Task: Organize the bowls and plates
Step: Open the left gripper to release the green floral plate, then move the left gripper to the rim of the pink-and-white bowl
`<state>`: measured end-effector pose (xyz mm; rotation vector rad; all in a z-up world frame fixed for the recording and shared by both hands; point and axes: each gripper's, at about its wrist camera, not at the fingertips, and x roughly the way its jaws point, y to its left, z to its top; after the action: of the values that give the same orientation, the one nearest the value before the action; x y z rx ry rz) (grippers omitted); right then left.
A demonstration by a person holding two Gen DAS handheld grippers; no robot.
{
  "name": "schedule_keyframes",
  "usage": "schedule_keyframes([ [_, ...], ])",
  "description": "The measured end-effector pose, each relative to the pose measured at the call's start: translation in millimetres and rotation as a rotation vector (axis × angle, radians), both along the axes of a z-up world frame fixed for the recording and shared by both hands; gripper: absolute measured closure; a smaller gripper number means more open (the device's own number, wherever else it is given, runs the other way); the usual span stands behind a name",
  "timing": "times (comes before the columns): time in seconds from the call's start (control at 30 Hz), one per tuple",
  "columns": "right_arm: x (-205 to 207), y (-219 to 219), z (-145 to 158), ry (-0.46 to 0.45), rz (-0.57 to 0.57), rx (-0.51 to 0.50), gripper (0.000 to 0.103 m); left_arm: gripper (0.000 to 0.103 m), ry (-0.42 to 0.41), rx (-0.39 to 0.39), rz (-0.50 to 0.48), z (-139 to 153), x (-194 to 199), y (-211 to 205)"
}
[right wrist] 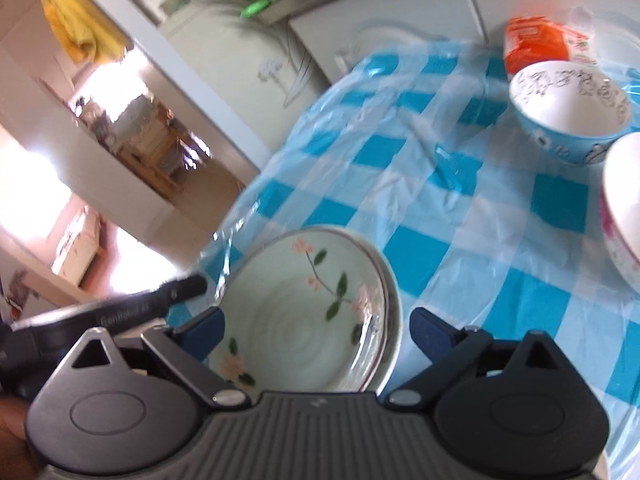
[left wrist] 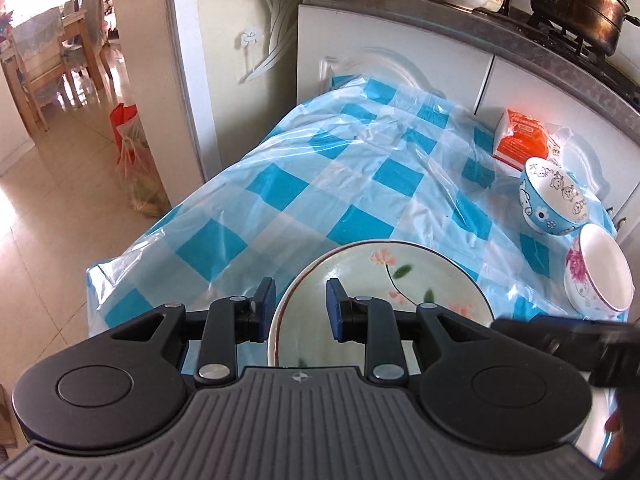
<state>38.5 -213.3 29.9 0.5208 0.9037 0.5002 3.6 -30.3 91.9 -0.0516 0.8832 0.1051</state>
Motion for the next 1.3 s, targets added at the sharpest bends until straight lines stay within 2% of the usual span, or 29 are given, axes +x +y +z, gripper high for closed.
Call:
schedule_keyframes([
  [0.13, -9.9, -26.7, 10.1, -0.006, -0.073, 0.038, 0.005, 0.067, 0.014, 0.007, -0.01, 11.2, -7.7, -7.1],
  [0.3, -33.1, -59.9, 28.8, -0.03, -0.167, 0.019, 0.004, 0.057, 0.016, 0.018, -0.079, 26.7, -9.9, -27.1],
  [0.37, -43.5, -73.1, 36.5, -0.038, -0.21, 0.003, 0.004, 0.051, 0.009, 0.0, -0.124, 32.9, -6.3, -36.6],
  [0.63, -78.3, -110.9, 64.7, -0.057, -0.411, -0.122, 0.001, 0.041, -0.02, -0.098, -0.313, 44.2, 20.2, -68.7],
  [0.77, -91.6, -119.5, 73.9, -0.049, -0.498, -0.181, 0.001, 0.024, -0.029, -0.134, -0.384, 51.3, 25.4, -78.0],
  [0.83, -96.3, -121.4, 76.6, -0.043, -0.529, -0.207, 0.001, 0.02, -0.032, -0.15, -0.422, 54.9, 26.2, -81.6],
  [0.93, -103.5, -122.2, 78.4, -0.052, -0.567, -0.253, 0.001, 0.005, -0.022, -0.172, -0.456, 56.8, 28.7, -85.2],
  [1.13, -116.0, -128.5, 76.7, -0.055, -0.623, -0.298, 0.001, 0.001, 0.015, -0.197, -0.497, 56.1, 31.6, -88.6],
  [1.3, -117.0, -130.2, 71.1, 0.01, -0.615, -0.312, 0.001, 0.0, 0.028, -0.202, -0.512, 55.7, 34.2, -88.7],
])
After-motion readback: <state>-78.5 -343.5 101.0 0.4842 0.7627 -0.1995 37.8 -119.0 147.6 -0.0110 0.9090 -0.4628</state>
